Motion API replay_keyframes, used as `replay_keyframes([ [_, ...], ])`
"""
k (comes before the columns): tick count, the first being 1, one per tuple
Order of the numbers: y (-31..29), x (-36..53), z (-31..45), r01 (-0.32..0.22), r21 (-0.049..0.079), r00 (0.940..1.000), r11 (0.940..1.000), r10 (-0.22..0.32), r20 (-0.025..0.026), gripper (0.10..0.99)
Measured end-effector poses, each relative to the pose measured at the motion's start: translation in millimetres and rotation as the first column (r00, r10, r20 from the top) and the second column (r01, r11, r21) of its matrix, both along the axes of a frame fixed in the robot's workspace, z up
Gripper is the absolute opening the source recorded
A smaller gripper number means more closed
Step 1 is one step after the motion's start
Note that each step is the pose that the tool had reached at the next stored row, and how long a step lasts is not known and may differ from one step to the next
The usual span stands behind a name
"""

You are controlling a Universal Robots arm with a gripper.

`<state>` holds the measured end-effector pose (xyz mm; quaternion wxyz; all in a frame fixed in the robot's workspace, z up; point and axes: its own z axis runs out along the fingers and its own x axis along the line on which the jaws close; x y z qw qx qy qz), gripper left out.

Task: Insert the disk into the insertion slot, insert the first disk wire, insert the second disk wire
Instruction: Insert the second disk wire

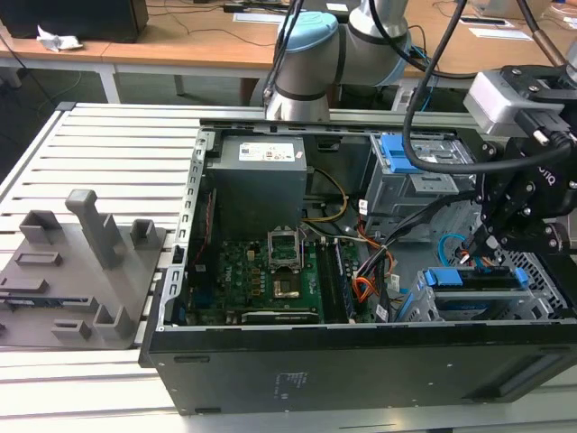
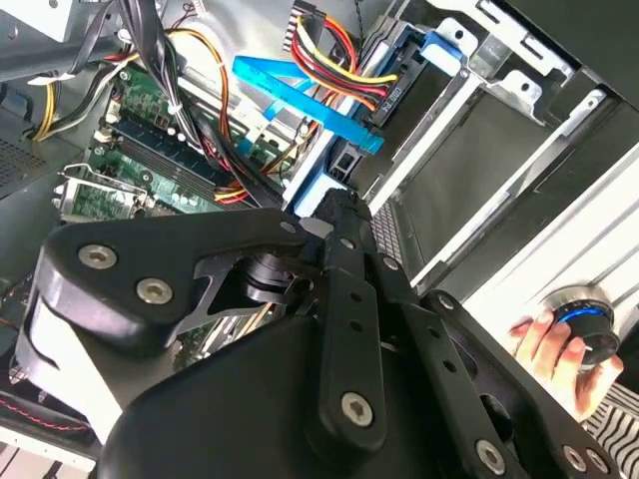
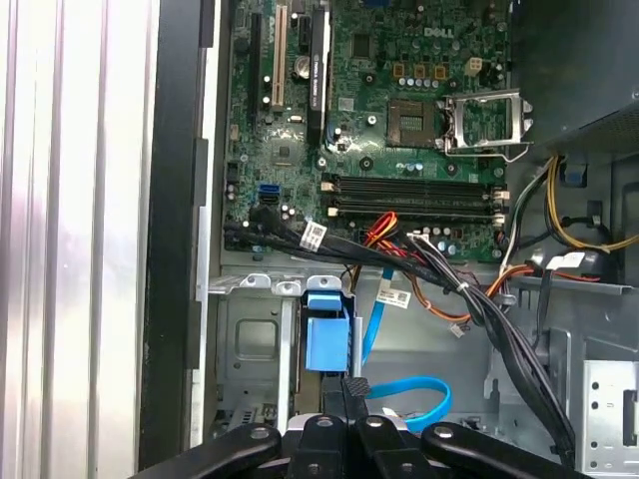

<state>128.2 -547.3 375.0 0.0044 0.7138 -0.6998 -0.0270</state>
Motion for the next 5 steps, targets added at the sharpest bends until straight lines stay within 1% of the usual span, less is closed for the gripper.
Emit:
replay_keyframes([
  [5,0.0,-0.1,0.0,0.0,0.0,1.0,1.0,0.0,0.0,0.106],
])
